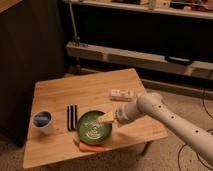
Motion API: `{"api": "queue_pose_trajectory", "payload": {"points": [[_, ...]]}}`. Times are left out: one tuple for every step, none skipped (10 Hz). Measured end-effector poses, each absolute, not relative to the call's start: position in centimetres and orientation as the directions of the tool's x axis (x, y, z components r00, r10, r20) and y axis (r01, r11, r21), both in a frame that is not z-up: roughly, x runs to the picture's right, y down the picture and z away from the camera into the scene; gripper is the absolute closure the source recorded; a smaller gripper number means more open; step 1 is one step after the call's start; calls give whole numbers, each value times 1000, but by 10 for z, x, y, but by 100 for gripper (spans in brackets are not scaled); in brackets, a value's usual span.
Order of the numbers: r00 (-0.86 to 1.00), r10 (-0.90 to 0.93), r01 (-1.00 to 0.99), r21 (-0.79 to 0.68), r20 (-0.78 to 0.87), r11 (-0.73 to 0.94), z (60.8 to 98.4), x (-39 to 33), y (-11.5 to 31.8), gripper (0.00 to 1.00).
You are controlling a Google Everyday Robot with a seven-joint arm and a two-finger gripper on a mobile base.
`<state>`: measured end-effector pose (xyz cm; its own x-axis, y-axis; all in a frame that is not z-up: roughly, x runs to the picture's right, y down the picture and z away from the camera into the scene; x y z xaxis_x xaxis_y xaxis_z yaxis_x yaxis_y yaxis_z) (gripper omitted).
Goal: Drag the ceramic bowl in a circle
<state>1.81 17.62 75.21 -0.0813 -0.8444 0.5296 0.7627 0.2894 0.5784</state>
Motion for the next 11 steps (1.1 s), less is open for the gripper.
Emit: {"api": "queue_pose_trajectory", "payload": {"points": [[-81,-841,765,574,535,292,758,16,178,33],[-75,-837,767,568,542,298,764,15,180,41],[-69,-835,769,562,546,304,769,16,182,42],[-67,-833,771,558,550,306,775,14,184,42],[-69,-832,776,553,551,302,780,13,187,42],[-68,-831,784,544,553,299,785,13,190,42],[-65,-830,792,535,554,295,790,15,193,42],[-61,-827,801,522,558,294,794,19,196,42],[-57,-824,806,513,563,295,798,21,199,42],[-53,-821,808,508,568,300,799,22,200,42],[-52,-816,810,503,575,302,800,20,200,42]]}}
